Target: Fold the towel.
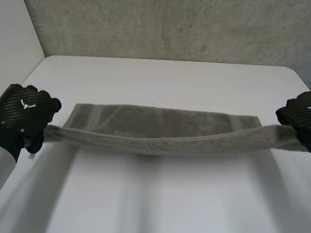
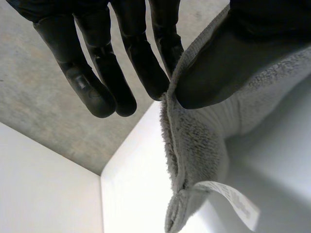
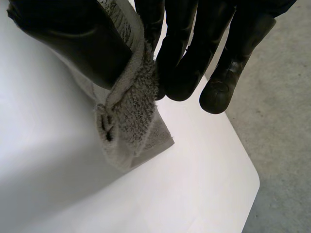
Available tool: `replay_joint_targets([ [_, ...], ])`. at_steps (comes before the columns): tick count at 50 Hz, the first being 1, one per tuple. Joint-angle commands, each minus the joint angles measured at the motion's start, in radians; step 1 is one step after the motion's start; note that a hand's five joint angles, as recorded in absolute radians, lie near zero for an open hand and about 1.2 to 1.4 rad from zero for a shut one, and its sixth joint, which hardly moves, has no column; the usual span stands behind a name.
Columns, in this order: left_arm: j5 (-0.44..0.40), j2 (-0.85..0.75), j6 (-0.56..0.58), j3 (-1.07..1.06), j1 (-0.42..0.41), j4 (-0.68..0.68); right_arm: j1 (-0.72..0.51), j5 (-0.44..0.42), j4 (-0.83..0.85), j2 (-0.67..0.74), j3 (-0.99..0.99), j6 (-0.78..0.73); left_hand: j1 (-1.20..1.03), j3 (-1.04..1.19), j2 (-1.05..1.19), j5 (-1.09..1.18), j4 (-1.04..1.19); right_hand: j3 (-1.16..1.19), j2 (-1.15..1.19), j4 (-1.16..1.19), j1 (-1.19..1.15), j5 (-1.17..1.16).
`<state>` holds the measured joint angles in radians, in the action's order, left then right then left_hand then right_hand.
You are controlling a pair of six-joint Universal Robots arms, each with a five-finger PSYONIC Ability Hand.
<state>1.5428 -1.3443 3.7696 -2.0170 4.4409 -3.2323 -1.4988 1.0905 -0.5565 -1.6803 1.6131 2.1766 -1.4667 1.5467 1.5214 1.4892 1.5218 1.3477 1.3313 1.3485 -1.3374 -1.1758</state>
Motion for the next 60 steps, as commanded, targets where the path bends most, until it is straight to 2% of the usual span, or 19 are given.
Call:
replay_joint_targets([
  [1, -0.032, -0.039, -0.002, 0.015, 0.017, 0.002, 0.009, -0.001, -0.003, 0.098, -0.012, -0.04, 0.07, -0.15, -0.125, -0.267, -0.126, 0.049, 0.065, 0.048, -0.059, -0.046],
  [6, -0.027, -0.251, 0.009, 0.093, -0.003, -0.112, -0.012, 0.011, 0.0, 0.227, -0.087, -0.029, 0.07, -0.15, -0.125, -0.267, -0.126, 0.049, 0.065, 0.048, -0.059, -0.046],
  [9, -0.021, -0.311, 0.01, 0.122, -0.005, -0.139, -0.03, 0.025, 0.001, 0.336, -0.16, -0.026, 0.07, -0.15, -0.125, -0.267, -0.126, 0.049, 0.065, 0.048, -0.059, -0.046],
  [11, -0.018, -0.442, 0.015, 0.2, -0.014, -0.178, -0.051, 0.04, 0.004, 0.396, -0.205, -0.026, 0.07, -0.15, -0.125, -0.267, -0.126, 0.049, 0.065, 0.048, -0.059, -0.046],
  [16, 0.005, -0.626, 0.021, 0.358, -0.038, -0.192, -0.143, 0.129, 0.052, 0.565, -0.357, -0.004, 0.07, -0.15, -0.125, -0.267, -0.126, 0.049, 0.065, 0.048, -0.059, -0.046],
  [18, 0.026, -0.682, 0.024, 0.417, -0.051, -0.192, -0.191, 0.196, 0.14, 0.661, -0.444, 0.022, 0.07, -0.15, -0.125, -0.267, -0.126, 0.049, 0.065, 0.048, -0.059, -0.046],
  [25, 0.138, -0.946, 0.088, 0.705, -0.084, -0.201, -0.222, 0.243, 0.437, 0.803, -0.512, 0.025, 0.07, -0.15, -0.125, -0.267, -0.126, 0.049, 0.065, 0.048, -0.059, -0.046],
  [29, 0.146, -1.01, 0.118, 0.781, -0.084, -0.216, -0.247, 0.252, 0.657, 0.866, -0.512, 0.022, 0.07, -0.15, -0.125, -0.267, -0.126, 0.049, 0.065, 0.048, -0.059, -0.046],
  [32, 0.148, -1.043, 0.13, 0.817, -0.086, -0.258, -0.258, 0.256, 0.737, 0.892, -0.512, 0.022, 0.07, -0.15, -0.125, -0.267, -0.126, 0.049, 0.065, 0.048, -0.059, -0.046],
  [39, 0.155, -1.061, 0.136, 0.817, -0.09, -0.38, -0.261, 0.256, 0.759, 0.935, -0.521, 0.025, 0.07, -0.15, -0.125, -0.267, -0.126, 0.049, 0.065, 0.048, -0.059, -0.046],
  [48, 0.148, -1.072, 0.136, 0.816, -0.092, -0.385, -0.261, 0.261, 0.761, 0.955, -0.526, 0.025, 0.07, -0.15, -0.125, -0.267, -0.126, 0.049, 0.065, 0.048, -0.059, -0.046],
  [49, 0.145, -1.073, 0.136, 0.811, -0.094, -0.386, -0.261, 0.261, 0.761, 0.955, -0.526, 0.025, 0.151, -0.231, -0.206, -0.348, -0.207, 0.049, 0.065, 0.048, -0.059, -0.046],
  [50, 0.142, -1.075, 0.137, 0.807, -0.094, -0.386, -0.259, 0.265, 0.761, 0.955, -0.526, 0.023, 0.486, -0.566, -0.541, -0.684, -0.542, 0.009, 0.025, 0.008, -0.019, -0.006],
  [51, 0.142, -1.075, 0.137, 0.807, -0.094, -0.386, -0.261, 0.281, 0.761, 0.955, -0.524, 0.023, 0.49, -0.57, -0.545, -0.687, -0.545, -0.416, -0.399, -0.417, 0.406, 0.419],
  [52, 0.146, -1.076, 0.139, 0.801, -0.094, -0.388, -0.261, 0.281, 0.761, 0.955, -0.524, 0.023, 0.943, -1.023, -0.998, -1.14, -0.998, -0.42, -0.404, -0.421, 0.41, 0.423],
  [53, 0.146, -1.076, 0.139, 0.801, -0.094, -0.388, -0.261, 0.308, 0.759, 0.953, -0.521, 0.026, 0.948, -1.028, -1.003, -1.145, -1.003, -0.882, -0.866, -0.883, 0.872, 0.885],
  [54, 0.149, -1.076, 0.145, 0.796, -0.095, -0.389, -0.261, 0.337, 0.759, 0.949, -0.519, 0.029, 1.114, -1.193, -1.168, -1.311, -1.169, -1.173, -1.157, -1.174, 1.163, 1.176],
  [55, 0.149, -1.073, 0.153, 0.791, -0.095, -0.391, -0.261, 0.338, 0.759, 0.949, -0.519, 0.029, 1.278, -1.358, -1.333, -1.475, -1.333, -1.173, -1.157, -1.174, 1.163, 1.176],
  [60, 0.158, -1.055, 0.165, 0.787, -0.097, -0.391, -0.267, 0.378, 0.759, 0.921, -0.496, 0.04, 1.292, -1.372, -1.347, -1.489, -1.347, -1.173, -1.157, -1.174, 1.163, 1.176],
])
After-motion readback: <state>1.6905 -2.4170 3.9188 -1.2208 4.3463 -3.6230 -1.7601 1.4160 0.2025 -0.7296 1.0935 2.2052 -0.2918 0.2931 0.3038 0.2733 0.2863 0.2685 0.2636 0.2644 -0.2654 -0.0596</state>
